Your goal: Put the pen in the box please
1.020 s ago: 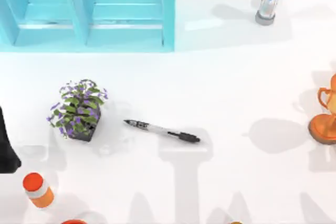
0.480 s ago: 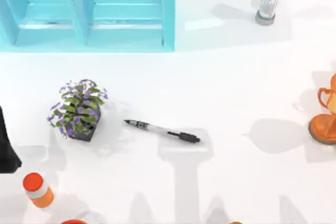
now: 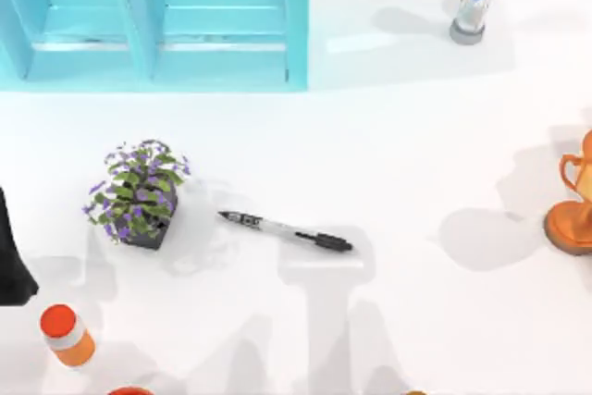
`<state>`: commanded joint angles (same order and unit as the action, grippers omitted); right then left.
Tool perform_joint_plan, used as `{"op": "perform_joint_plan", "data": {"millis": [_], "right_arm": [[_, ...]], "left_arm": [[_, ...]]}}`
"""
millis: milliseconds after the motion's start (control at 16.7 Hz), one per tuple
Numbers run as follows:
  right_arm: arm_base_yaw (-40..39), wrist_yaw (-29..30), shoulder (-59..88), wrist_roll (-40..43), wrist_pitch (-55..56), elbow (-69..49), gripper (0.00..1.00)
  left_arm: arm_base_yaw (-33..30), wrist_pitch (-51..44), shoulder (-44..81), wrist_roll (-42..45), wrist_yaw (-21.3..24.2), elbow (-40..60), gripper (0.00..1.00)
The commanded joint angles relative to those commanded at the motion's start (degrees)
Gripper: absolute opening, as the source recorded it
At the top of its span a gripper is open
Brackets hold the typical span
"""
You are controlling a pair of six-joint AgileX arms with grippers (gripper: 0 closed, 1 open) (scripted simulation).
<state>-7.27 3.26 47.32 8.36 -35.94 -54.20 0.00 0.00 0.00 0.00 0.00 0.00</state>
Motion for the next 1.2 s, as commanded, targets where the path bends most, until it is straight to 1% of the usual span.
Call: {"op": "perform_joint_plan", "data": {"millis": [300, 660, 960, 1200], "right_arm": [[-5.36, 0.39, 26.67, 5.11, -18.72, -29.2, 1.0], [-13.16, -1.13, 58.74, 11.48, -39.06, -62.24, 1.0], [-20.0, -3.62, 81.22, 16.4, -52.05, -84.46, 1.0], [-24.92, -5.96, 94.94, 19.63, -59.25, -97.49, 1.0]], "left_arm": [[0.0, 0.0, 0.0, 0.0, 0.0, 0.0, 1.0], [0.0, 0.0, 0.0, 0.0, 0.0, 0.0, 1.0], [0.0, 0.0, 0.0, 0.0, 0.0, 0.0, 1.0], [0.0, 0.0, 0.0, 0.0, 0.0, 0.0, 1.0]]}}
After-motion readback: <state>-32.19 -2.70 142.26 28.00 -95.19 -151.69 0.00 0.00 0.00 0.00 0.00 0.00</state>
